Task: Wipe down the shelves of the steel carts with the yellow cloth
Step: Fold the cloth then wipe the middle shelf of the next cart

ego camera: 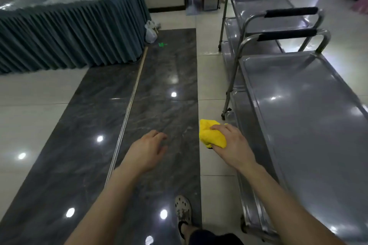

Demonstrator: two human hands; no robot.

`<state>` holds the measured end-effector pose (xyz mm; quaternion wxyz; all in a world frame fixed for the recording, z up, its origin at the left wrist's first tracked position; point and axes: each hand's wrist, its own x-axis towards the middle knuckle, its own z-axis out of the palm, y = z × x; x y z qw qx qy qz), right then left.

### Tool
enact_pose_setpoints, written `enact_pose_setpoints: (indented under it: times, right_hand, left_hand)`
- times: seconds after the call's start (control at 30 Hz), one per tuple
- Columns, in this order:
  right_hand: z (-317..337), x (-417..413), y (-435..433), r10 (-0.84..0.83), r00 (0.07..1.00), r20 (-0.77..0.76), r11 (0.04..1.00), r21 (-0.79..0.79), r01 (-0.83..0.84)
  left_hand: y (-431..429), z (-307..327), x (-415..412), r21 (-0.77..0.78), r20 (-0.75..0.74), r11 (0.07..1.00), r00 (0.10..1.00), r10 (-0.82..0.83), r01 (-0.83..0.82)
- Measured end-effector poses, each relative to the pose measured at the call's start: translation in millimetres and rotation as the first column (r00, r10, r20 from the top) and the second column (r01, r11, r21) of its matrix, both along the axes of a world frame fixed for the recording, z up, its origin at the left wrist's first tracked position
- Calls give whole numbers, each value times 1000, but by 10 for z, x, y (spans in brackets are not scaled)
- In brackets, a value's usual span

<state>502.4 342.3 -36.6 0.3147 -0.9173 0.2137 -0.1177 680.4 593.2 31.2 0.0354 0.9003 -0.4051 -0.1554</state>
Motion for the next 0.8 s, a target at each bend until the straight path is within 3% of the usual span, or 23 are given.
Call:
enact_pose_setpoints:
  times: [0.23, 0.4, 0.53, 0.63, 0.8]
  right_hand:
    - [165, 1270, 163, 21, 1000, 18, 1000, -18, -21]
    - [211, 1754, 127, -75, 996, 45, 988, -132, 80]
    - [110, 2030, 34, -207, 978, 15, 973, -102, 207]
    - [40, 2158, 1, -334, 942, -38, 941, -71, 331]
    - [-128, 2251, 191, -593, 803, -60, 803, 20, 595]
  left_hand:
    - [-735, 107, 1328, -236, -207, 971, 978, -8, -42]
    - [-1400, 33, 1999, -205, -400, 978, 915, -46, -40]
    - [-1907, -108, 2437, -230, -507, 971, 843, -180, 69]
    - [-2297, -129, 2658, -305, -466, 929, 817, -339, 211]
    - [-2886, -208, 2827, -315, -316, 729, 657, -685, 608]
